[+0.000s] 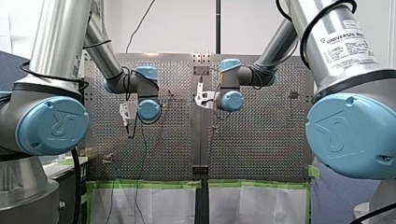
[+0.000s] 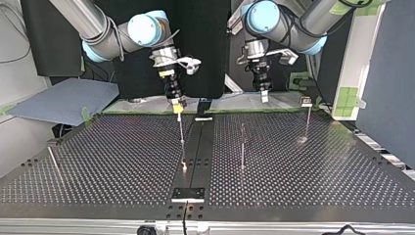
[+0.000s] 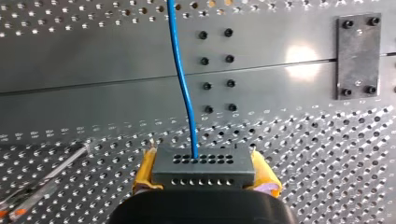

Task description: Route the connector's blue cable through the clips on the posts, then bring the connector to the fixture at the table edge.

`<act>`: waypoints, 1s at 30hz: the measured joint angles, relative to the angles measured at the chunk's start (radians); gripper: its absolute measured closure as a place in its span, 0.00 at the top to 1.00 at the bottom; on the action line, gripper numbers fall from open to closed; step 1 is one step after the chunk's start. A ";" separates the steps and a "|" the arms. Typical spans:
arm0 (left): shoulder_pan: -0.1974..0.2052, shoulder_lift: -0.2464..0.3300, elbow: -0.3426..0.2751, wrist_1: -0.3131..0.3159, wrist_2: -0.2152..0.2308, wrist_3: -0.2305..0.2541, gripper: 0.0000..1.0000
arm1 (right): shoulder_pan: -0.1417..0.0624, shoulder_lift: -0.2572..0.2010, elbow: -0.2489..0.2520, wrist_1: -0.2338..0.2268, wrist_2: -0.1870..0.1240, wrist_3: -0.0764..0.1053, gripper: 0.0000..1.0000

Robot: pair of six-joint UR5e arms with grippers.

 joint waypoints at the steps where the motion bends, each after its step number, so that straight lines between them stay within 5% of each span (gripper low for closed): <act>1: 0.004 0.000 0.007 -0.004 0.006 0.000 0.01 | -0.001 0.000 -0.005 0.002 -0.002 0.000 0.00; 15: 0.064 -0.001 0.102 -0.048 0.108 -0.009 0.01 | -0.028 0.001 -0.061 0.034 -0.020 0.000 0.00; 30: 0.120 -0.029 0.140 -0.062 0.227 -0.013 0.01 | -0.064 0.003 -0.078 0.038 -0.049 0.000 0.00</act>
